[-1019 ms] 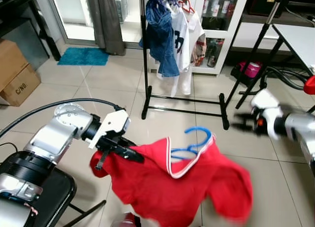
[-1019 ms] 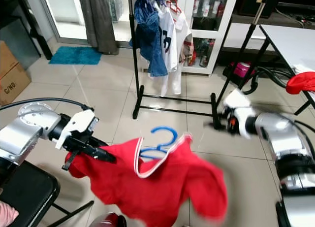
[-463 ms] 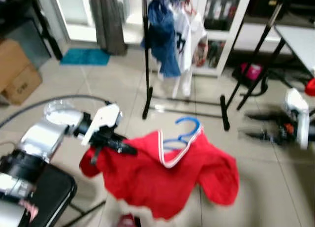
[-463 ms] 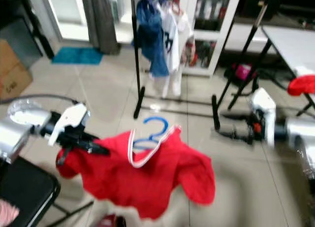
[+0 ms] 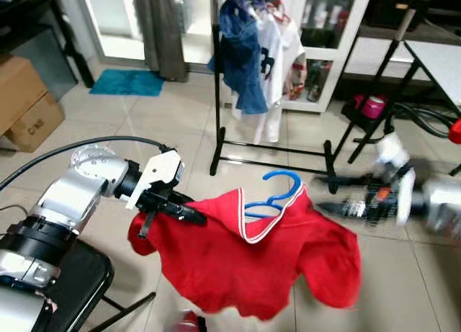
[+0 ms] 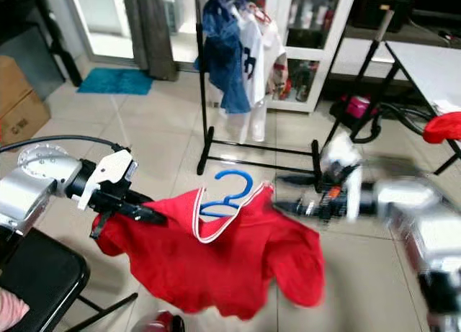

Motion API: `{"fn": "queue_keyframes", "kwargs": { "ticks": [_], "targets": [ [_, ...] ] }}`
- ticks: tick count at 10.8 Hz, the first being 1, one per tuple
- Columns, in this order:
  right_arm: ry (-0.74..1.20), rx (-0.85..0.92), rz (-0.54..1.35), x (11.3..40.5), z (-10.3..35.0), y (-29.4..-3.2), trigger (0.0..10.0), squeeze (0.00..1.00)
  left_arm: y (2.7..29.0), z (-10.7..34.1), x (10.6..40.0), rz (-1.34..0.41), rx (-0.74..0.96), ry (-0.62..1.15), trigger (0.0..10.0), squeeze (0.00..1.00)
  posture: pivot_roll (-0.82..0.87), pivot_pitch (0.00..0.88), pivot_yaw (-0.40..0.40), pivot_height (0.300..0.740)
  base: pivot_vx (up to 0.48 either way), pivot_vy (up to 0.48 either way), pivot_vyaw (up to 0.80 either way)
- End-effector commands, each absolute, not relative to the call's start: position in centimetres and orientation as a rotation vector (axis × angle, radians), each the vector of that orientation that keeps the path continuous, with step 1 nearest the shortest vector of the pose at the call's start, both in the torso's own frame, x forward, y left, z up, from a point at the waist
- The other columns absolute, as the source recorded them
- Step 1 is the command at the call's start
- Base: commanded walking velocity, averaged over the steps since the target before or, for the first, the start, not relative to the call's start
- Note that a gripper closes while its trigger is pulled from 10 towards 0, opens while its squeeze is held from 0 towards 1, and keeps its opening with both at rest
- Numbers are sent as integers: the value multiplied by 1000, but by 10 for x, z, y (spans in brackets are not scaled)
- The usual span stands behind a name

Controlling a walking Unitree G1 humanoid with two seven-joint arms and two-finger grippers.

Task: Hang hanger

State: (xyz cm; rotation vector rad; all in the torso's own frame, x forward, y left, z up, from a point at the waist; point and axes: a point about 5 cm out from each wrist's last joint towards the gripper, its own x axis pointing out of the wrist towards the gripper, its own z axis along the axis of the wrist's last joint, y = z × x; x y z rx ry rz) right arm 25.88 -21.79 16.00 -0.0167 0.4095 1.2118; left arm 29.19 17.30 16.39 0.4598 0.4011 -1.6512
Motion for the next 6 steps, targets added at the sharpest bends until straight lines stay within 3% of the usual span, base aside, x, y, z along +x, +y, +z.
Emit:
{"fn": "queue_keyframes", "kwargs": {
  "ticks": [1,4,6],
  "targets": [
    [410,-31,1217,258,165,-215,10000,0,170,175,296,-1652,489,346,0,0,30,2,11,740,0,0,0],
    [439,-74,1195,252,175,-236,10000,0,172,176,297,-1646,495,345,0,0,27,1,8,740,0,0,0],
    [471,-96,1220,247,168,-225,10000,0,169,176,298,-1643,492,332,0,0,23,0,8,740,0,0,0]
  ]
}}
